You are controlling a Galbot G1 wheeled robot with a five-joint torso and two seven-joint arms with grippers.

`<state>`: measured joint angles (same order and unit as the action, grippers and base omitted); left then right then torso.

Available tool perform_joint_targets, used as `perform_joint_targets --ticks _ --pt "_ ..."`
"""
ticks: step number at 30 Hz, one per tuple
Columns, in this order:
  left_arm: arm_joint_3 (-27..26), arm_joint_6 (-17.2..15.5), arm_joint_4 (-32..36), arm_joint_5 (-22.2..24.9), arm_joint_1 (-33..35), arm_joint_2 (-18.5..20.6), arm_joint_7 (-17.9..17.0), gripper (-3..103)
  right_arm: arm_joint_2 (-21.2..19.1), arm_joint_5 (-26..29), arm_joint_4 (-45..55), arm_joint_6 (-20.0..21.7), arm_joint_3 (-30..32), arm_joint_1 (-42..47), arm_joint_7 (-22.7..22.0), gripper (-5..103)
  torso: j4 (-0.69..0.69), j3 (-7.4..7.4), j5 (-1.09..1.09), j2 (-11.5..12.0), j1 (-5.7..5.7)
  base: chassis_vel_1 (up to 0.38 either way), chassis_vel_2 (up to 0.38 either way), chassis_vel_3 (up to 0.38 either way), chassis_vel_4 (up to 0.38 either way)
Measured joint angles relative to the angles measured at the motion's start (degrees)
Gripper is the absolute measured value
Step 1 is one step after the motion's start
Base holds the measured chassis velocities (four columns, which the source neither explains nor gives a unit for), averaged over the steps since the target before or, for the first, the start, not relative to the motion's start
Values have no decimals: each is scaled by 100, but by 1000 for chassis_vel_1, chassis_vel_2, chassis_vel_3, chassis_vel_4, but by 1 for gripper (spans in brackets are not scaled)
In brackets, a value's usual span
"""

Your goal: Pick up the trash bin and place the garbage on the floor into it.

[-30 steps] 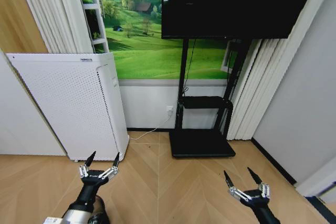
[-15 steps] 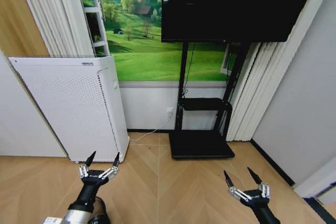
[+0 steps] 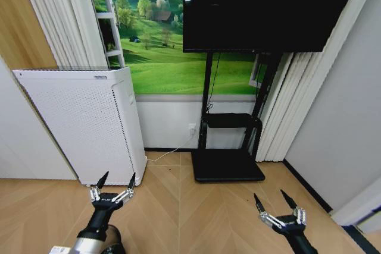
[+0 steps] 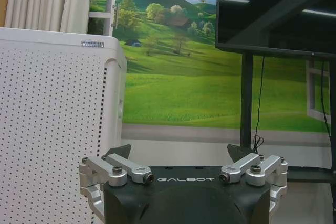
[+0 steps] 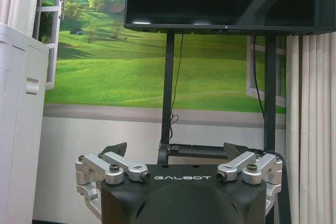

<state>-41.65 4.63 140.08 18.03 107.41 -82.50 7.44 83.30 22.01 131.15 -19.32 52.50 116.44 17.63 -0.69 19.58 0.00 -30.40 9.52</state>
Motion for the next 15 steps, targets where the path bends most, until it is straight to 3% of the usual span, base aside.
perform_joint_targets --ticks 15 --pt "0 0 0 0 0 0 0 100 -1 0 0 0 0 0 0 100 0 219 0 -360 141 0 0 0 0"
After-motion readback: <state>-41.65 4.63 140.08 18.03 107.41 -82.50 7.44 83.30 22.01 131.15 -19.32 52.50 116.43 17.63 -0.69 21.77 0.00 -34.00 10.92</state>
